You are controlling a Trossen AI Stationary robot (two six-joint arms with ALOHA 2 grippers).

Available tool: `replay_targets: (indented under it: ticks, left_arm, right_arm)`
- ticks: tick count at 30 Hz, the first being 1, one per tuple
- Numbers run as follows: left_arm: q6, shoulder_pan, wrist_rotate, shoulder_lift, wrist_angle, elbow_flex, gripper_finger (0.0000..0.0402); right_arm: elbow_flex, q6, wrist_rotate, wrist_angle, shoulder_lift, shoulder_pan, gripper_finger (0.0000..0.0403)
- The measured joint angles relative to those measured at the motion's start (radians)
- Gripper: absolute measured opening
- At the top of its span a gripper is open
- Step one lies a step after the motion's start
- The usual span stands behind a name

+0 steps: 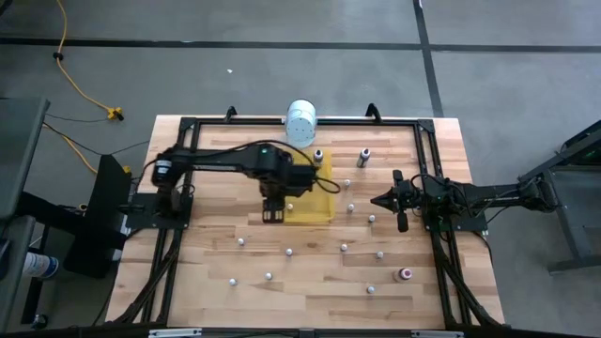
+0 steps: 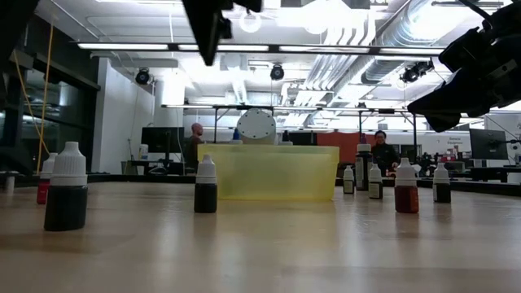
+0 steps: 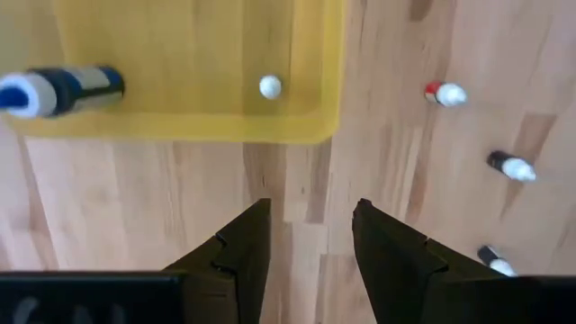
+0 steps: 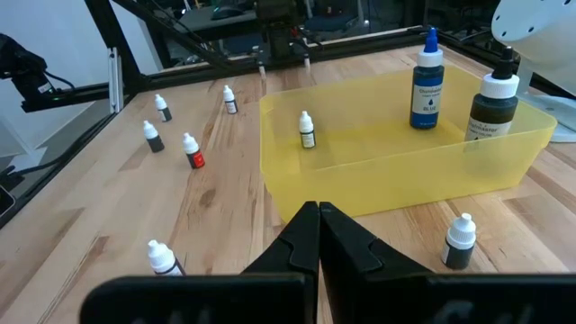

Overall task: Pick & Place food coloring
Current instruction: Put the small red food coloring bottle in the yellow transparent bin

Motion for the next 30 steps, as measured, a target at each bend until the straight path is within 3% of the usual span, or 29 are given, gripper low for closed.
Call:
replay_targets:
  ticks: [8,16,30]
  left_arm:
    - [-0.154,-0.026,-0.013,-0.22,0.061,-0.326,0.0147]
    - [-0.482,-0.069,-0.01,-0.399,0.179,-0.651,0.0147]
    - [-1.005,-0.256,-0.006,-0.434,0.381,-0.854,0.0147]
  right_arm:
    - [0.0,0.0,0.0,0.0,0.0,0.0,0.0]
    - [0.0,0.0,0.0,0.0,0.0,0.0,0.0]
    - [0.0,0.0,0.0,0.0,0.0,0.0,0.0]
